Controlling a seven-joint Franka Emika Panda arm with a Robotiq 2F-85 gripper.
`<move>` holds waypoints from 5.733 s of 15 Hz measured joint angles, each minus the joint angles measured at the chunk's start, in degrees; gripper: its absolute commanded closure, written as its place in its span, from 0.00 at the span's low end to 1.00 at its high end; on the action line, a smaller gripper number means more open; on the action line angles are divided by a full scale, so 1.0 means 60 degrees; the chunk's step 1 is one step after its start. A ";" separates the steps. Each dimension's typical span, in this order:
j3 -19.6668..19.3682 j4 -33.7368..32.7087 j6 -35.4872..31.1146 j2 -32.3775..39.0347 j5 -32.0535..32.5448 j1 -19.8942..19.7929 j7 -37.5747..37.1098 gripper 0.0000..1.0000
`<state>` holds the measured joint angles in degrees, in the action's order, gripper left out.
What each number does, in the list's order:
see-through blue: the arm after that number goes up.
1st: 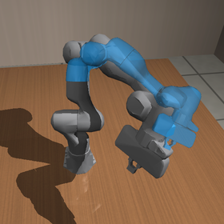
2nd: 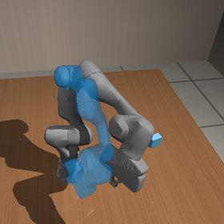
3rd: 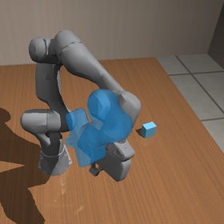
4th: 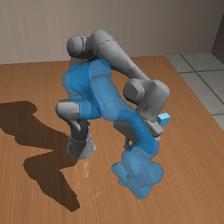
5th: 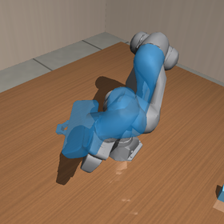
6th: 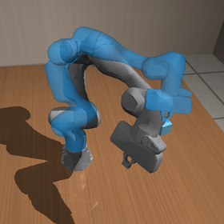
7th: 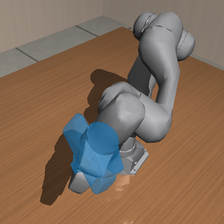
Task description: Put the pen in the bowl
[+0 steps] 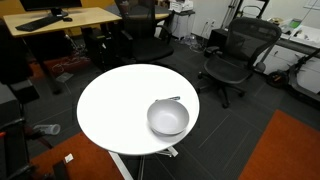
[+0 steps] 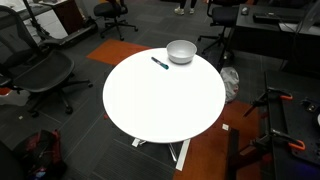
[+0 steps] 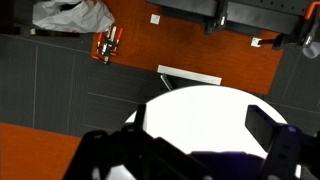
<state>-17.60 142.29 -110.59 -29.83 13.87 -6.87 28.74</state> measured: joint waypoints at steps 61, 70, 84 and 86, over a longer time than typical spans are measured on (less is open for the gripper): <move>0.2133 -1.3957 -0.1578 1.5641 -0.2176 -0.0072 -0.3129 0.00; 0.2308 -1.4539 -0.1496 1.6213 -0.2177 -0.0228 -0.3125 0.36; 0.2426 -1.5171 -0.1038 1.6397 -0.2183 -0.0276 -0.3125 0.95; 0.2526 -1.5224 -0.1038 1.6273 -0.2185 -0.0268 -0.3079 0.95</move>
<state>-2.44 50.94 -116.82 67.81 0.76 -8.48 10.26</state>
